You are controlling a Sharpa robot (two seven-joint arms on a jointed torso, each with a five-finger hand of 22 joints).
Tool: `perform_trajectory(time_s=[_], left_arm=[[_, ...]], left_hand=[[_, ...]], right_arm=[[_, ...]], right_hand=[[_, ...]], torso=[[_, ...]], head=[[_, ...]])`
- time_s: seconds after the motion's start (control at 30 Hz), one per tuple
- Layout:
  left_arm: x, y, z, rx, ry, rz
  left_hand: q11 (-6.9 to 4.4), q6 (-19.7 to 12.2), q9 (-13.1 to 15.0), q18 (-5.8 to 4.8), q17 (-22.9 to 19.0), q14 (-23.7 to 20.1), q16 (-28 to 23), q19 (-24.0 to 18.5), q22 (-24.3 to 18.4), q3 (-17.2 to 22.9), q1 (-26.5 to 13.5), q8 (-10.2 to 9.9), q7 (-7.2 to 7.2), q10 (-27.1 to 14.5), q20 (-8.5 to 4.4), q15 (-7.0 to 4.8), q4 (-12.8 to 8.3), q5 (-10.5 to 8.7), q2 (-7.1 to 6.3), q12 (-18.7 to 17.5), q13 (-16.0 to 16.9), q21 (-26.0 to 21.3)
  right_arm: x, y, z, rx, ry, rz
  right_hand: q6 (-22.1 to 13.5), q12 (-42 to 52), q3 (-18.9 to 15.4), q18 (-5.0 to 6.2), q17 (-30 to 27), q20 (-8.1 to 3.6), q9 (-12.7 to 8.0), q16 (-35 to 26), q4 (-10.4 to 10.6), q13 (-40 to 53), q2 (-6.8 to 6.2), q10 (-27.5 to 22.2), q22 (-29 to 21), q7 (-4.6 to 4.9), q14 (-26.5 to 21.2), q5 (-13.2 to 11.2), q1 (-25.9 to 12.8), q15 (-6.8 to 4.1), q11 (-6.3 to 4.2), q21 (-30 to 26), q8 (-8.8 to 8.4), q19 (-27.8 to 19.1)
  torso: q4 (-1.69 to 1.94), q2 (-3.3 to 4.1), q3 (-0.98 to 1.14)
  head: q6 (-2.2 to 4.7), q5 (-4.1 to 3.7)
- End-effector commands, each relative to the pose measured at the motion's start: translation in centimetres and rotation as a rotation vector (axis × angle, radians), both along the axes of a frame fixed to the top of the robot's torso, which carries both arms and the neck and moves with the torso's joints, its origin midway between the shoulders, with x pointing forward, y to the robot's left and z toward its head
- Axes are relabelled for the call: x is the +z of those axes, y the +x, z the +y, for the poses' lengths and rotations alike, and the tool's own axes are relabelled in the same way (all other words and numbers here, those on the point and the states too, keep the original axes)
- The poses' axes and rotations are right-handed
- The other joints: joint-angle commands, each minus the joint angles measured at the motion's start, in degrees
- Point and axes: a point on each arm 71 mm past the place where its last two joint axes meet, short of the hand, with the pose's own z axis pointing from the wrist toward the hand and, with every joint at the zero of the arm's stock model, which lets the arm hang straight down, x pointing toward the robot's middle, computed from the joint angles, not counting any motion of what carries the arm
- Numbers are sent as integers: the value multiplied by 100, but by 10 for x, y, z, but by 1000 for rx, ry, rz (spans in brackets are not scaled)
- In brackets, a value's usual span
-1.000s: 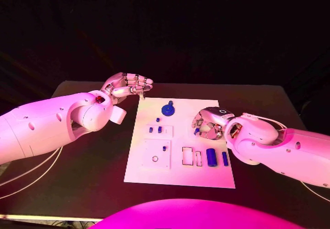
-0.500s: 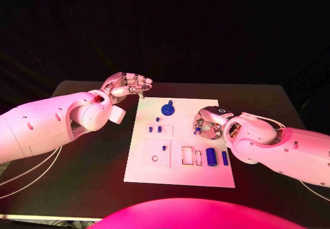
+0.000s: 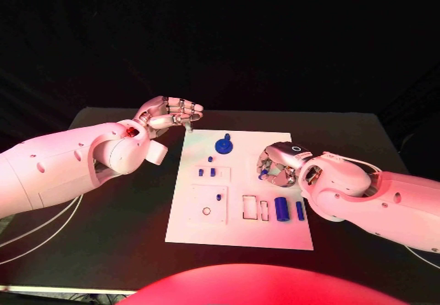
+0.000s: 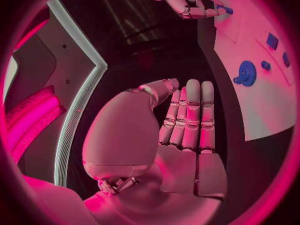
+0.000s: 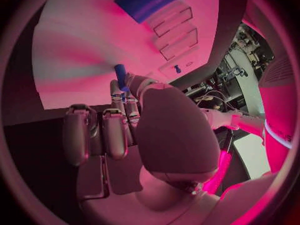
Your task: Assemble the parts on the task board
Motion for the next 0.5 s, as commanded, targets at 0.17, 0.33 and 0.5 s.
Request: perform_trajectory(time_s=[0.17,0.33,0.5], left_arm=[[1,0,-2,-13,-13,0],[1,1,-3,-15,-15,0],[0,1,-4,-16,-17,1]], left_hand=[[3,-7,-6,88,-10,-16,-39,-37,-7,-36,-16,37,18,-34,8,10,-9,24,64,30,-6,-37],[3,-7,-6,88,-10,-16,-39,-37,-7,-36,-16,37,18,-34,8,10,-9,24,64,30,-6,-37],[3,-7,-6,88,-10,-16,-39,-37,-7,-36,-16,37,18,-34,8,10,-9,24,64,30,-6,-37]], right_arm=[[23,-8,6,26,52,-58],[42,-17,14,57,104,-77],[49,-28,32,108,152,-67]], right_hand=[[10,-30,220,-65,-42,-43,16,-22,-215,241,43,515,1192,38,238,-22,-12,-43,-451,48,31,373],[10,-41,238,-66,-34,-43,28,-21,-231,249,34,526,1198,38,237,-20,-27,-44,-452,60,39,376],[10,-56,258,-70,-37,-44,38,-25,-249,257,25,536,1206,39,236,-9,-41,-44,-452,83,46,380]], torso=[[2,-4,-2],[-3,-10,-9],[-2,2,2]], head=[[9,12],[11,31],[9,78]])
